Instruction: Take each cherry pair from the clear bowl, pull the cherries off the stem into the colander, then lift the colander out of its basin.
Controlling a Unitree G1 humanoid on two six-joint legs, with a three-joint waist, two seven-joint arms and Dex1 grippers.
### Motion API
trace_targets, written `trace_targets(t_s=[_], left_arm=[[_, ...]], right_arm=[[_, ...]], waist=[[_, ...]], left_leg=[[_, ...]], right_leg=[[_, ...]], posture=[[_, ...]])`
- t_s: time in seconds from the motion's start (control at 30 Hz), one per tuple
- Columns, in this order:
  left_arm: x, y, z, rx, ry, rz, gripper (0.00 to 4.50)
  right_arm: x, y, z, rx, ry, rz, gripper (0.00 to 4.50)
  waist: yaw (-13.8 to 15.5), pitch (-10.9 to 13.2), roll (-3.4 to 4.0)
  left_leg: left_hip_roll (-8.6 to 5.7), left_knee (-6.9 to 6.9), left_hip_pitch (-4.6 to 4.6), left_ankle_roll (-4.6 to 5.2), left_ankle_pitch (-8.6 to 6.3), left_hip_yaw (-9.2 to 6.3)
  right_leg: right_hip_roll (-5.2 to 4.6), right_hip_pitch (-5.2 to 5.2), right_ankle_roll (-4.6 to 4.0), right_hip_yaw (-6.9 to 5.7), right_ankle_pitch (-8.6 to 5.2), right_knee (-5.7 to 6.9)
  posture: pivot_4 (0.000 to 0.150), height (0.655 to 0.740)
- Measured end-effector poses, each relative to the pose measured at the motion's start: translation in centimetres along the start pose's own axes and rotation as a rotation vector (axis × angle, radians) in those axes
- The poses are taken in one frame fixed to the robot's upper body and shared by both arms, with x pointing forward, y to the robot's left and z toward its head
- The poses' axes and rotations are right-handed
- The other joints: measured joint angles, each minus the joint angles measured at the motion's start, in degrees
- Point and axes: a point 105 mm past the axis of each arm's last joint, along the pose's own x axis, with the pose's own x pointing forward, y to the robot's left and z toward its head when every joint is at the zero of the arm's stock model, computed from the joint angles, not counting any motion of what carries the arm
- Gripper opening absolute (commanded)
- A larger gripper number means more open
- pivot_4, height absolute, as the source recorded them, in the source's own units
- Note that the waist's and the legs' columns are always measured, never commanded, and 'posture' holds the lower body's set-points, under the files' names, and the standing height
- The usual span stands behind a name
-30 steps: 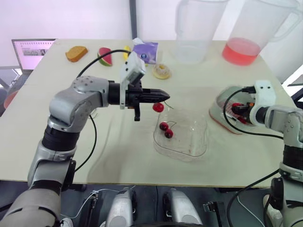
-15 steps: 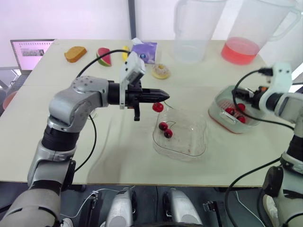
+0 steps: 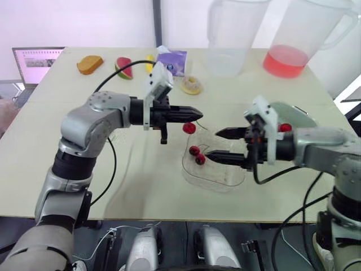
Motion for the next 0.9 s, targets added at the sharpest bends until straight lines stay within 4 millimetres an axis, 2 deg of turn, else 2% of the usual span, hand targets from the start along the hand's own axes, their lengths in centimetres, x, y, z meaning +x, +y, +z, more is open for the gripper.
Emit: trace_targets(t_s=[0.23, 0.37, 0.47, 0.67, 0.73, 0.9], left_arm=[[0.0, -0.5, 0.6, -0.033, -0.042, -0.040, 0.00], [0.2, -0.5, 0.7, -0.044, -0.051, -0.042, 0.00], [0.2, -0.5, 0.8, -0.050, -0.055, -0.041, 0.00], [0.0, -0.4, 1.2, -0.046, -0.067, -0.032, 0.00], [0.0, -0.4, 1.1, -0.047, -0.066, -0.031, 0.00], [0.0, -0.3, 1.1, -0.049, -0.065, -0.027, 0.00]], right_arm=[[2.6, -1.0, 1.7, 0.008, -0.063, -0.007, 4.44], [3.4, -0.9, 2.4, 0.009, -0.092, 0.003, 4.44], [3.6, -0.8, 2.5, 0.014, -0.101, 0.007, 3.57], [3.7, -0.7, 2.6, 0.020, -0.108, 0.014, 0.66], [3.7, -0.6, 2.6, 0.021, -0.108, 0.015, 0.39], [3.7, -0.7, 2.3, 0.026, -0.099, 0.007, 0.39]], waist=[[0.25, 0.00, 0.00], [0.29, 0.00, 0.00], [0.21, 0.00, 0.00], [0.19, 0.00, 0.00], [0.19, 0.00, 0.00], [0.19, 0.00, 0.00]], left_leg=[[-0.02, 0.01, -0.04, -0.01, 0.00, 0.02], [-0.02, 0.01, -0.04, -0.01, 0.00, 0.01], [-0.01, 0.00, -0.04, -0.01, 0.00, 0.01], [0.00, 0.00, -0.03, -0.01, 0.00, 0.01], [0.00, 0.00, -0.03, -0.01, 0.00, 0.01], [0.00, 0.00, -0.03, -0.01, 0.00, 0.01]], right_leg=[[-0.01, -0.02, 0.00, -0.01, 0.00, -0.02], [-0.02, -0.02, 0.00, -0.01, 0.00, -0.01], [-0.04, -0.02, 0.00, -0.01, 0.00, -0.01], [-0.04, -0.02, 0.00, -0.01, 0.00, -0.01], [-0.03, -0.02, 0.00, -0.01, 0.00, -0.01], [-0.04, -0.02, 0.00, -0.01, 0.00, -0.01]], posture=[[0.150, 0.7400], [0.150, 0.7400], [0.150, 0.7400], [0.150, 0.7400], [0.150, 0.7400], [0.150, 0.7400]])
